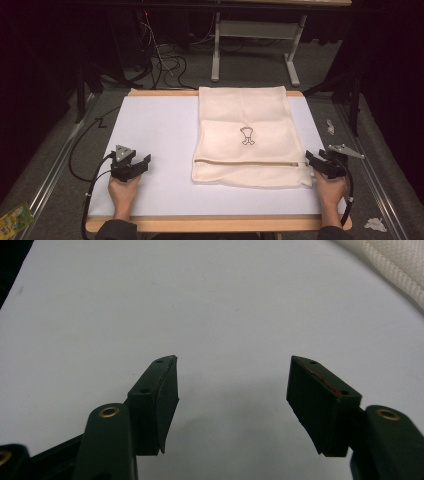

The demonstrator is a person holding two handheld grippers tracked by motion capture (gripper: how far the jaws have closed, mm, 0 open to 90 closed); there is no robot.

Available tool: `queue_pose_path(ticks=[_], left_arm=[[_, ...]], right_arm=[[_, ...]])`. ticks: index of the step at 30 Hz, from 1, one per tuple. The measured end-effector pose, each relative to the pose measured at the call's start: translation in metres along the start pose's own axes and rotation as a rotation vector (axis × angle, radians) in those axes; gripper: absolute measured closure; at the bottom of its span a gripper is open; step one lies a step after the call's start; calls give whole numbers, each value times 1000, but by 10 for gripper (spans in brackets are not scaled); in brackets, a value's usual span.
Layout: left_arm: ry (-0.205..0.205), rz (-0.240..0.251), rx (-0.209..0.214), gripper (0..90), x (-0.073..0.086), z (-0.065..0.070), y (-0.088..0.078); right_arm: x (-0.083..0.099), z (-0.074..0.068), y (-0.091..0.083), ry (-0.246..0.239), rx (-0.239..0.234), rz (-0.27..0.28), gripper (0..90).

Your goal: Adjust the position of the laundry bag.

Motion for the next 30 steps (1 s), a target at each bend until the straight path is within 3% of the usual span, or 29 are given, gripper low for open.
queue_pose_path(ticks=[21, 26, 30], left_arm=[[-20, -16, 6, 356, -1, -2, 2], [-8, -6, 20, 360, -1, -1, 0], [-14, 2, 24, 381, -2, -2, -1]], right_arm=[[-1, -1, 2, -20, 7, -14, 466], [-1, 2, 0, 16, -15, 2, 473], [-2, 0, -1, -8, -8, 6, 488]])
Point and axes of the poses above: each handheld gripper's, and its own axes: y roughly forward along the jaws, x roughly out of its underside, z roughly to its right, the point moved 1 cm from there along y, roughly forward along the jaws, and after that the axes turned 8 degrees about -y, right-handed, at the moved point
